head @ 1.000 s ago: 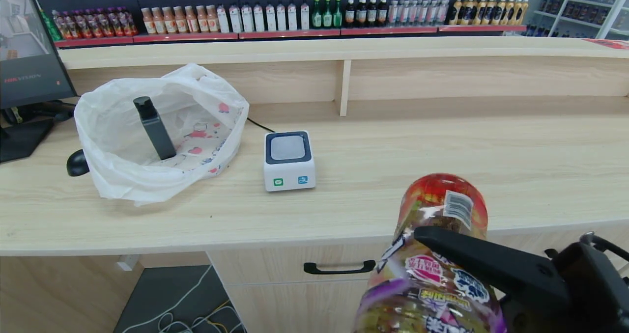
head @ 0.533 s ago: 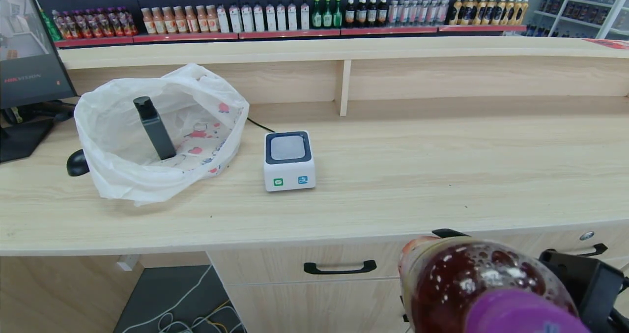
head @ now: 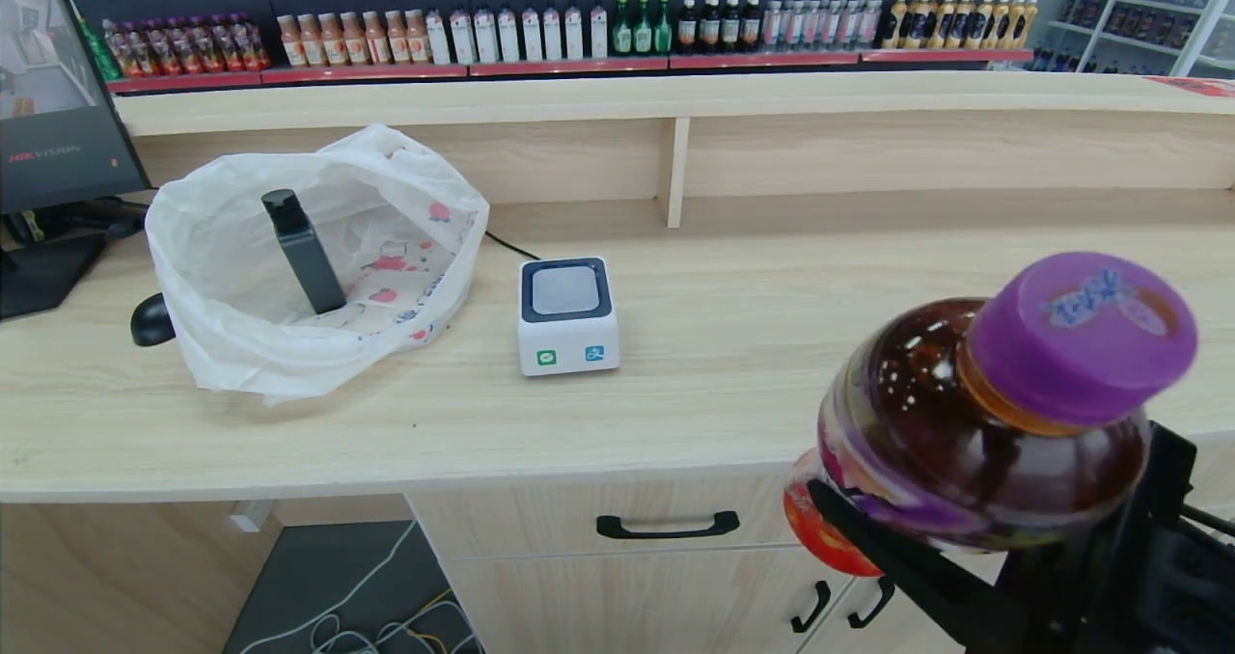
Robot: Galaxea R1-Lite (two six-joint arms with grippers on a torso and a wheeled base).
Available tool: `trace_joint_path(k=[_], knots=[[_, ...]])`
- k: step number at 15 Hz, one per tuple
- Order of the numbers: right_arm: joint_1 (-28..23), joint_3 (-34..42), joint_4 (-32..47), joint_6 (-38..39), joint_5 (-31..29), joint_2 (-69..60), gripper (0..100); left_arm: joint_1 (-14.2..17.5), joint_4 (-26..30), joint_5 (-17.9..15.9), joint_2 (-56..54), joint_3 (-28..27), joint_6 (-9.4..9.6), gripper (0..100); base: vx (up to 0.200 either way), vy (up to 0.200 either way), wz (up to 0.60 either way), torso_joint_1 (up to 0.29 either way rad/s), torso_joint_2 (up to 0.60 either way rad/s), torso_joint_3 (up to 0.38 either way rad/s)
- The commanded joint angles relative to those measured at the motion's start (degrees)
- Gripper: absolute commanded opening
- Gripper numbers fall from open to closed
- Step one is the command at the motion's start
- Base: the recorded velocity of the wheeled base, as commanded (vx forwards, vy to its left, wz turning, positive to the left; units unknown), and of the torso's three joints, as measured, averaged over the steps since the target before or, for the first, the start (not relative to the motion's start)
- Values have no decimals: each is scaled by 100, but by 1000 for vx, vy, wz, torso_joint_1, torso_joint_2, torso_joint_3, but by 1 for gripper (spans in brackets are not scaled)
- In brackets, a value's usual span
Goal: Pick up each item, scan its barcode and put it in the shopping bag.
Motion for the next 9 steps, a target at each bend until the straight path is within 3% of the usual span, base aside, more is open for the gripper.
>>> trace_joint_path(k=[1, 2, 4, 9], knots=[[-332, -103, 15, 884, -15, 43, 0, 0, 0, 0, -2, 0, -1, 100, 0, 0, 0, 0, 0, 0], [-429, -24, 6, 1623, -59, 61, 0, 0, 0, 0, -2, 0, -1, 100, 0, 0, 0, 0, 0, 0], [-877, 11, 6, 2203, -436, 70, 0, 0, 0, 0, -2, 0, -1, 100, 0, 0, 0, 0, 0, 0], [-1914, 55, 41, 2660, -489, 149, 0, -9, 0, 0, -2, 0, -1, 100, 0, 0, 0, 0, 0, 0]])
